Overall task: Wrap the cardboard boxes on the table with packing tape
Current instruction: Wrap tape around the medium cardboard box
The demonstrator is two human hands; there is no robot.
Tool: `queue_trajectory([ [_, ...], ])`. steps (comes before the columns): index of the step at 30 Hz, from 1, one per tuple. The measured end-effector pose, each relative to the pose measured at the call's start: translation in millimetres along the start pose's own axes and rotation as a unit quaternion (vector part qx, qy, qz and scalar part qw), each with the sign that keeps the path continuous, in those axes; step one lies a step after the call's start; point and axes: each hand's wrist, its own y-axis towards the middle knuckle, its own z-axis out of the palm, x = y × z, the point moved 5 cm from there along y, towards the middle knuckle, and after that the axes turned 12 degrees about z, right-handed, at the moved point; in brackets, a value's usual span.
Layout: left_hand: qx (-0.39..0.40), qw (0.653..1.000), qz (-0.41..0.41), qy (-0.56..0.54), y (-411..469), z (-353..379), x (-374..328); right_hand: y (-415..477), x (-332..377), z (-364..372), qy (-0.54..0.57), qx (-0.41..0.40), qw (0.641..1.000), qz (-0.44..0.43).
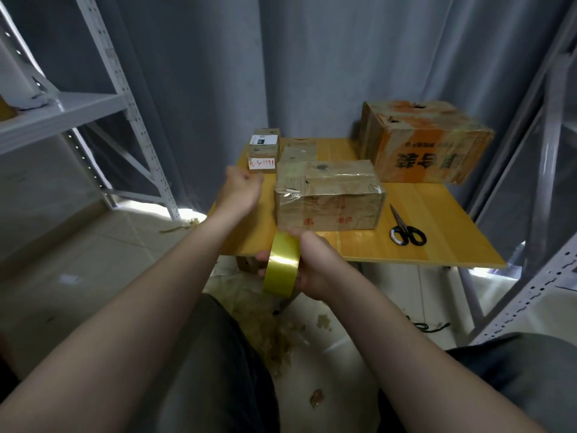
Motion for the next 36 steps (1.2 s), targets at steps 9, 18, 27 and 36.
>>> queue_trajectory([
  [9,0.241,0.955,-0.166,-0.053,-106.1,23.2,14.6,-0.4,-5.2,-8.5,-0.009,-0.003,1.000,0.027],
  [18,0.250,0.924,-0.201,-0.208,-111.0,45.3,11.1,-16.0,62.2,-110.3,-0.427,-0.337,0.826,-0.147],
  [27,0.246,0.930,-0.198,-0.191,-105.5,52.9,7.5,-27.2,92.8,-199.0,-0.489,-0.547,0.676,-0.066],
  [36,0.224,0.924,-0.211,-0.226,-107.2,53.4,9.1,-24.8,95.6,-194.7,-0.492,-0.527,0.691,-0.058],
])
